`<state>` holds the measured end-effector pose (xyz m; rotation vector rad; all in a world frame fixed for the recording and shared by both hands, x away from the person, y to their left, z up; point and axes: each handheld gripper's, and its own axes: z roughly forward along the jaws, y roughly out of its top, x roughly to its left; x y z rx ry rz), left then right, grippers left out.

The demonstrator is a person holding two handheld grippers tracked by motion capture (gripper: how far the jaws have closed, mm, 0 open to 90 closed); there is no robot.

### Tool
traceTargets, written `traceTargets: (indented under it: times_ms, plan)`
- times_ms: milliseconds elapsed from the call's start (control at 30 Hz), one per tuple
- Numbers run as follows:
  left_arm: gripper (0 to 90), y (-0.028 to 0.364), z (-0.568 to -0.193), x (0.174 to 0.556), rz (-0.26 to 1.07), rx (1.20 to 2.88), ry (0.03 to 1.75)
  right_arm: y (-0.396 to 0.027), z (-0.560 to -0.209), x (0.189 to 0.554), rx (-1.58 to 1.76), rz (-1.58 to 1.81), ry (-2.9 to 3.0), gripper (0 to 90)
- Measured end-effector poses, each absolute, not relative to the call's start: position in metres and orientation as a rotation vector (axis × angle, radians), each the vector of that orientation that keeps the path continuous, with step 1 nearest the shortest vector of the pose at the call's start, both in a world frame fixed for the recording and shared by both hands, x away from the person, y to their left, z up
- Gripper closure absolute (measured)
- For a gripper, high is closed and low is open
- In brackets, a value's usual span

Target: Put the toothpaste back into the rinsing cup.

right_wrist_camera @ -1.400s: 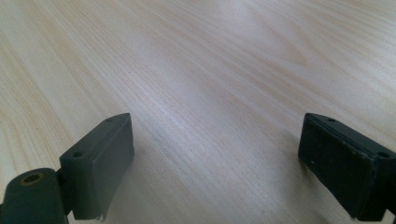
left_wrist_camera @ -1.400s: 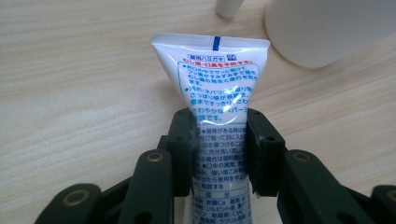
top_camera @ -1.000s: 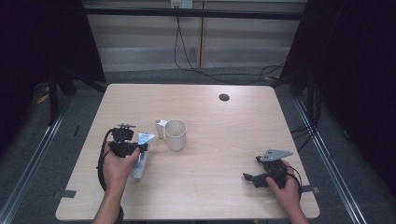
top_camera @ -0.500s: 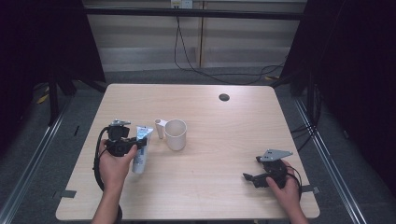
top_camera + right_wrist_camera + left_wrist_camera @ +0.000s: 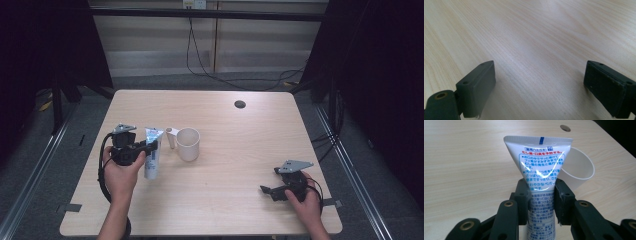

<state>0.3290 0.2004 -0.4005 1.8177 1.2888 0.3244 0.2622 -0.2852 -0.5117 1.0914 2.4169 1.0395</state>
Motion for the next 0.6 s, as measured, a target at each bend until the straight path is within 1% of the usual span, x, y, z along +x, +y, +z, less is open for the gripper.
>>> traceTargets:
  times_ms: [300, 400, 600]
  plan:
    - [68.5, 0.201, -0.393, 0.328, 0.321, 1.779, 1.264, -0.285, -0.512, 0.262, 1.092, 1.039, 2.417, 10.2]
    - [68.5, 0.200, -0.391, 0.327, 0.302, 1.759, 1.253, -0.285, -0.512, 0.262, 1.092, 1.038, 2.417, 10.2]
    - [68.5, 0.197, -0.384, 0.327, 0.315, 1.745, 1.234, -0.285, -0.512, 0.262, 1.092, 1.039, 2.417, 10.1]
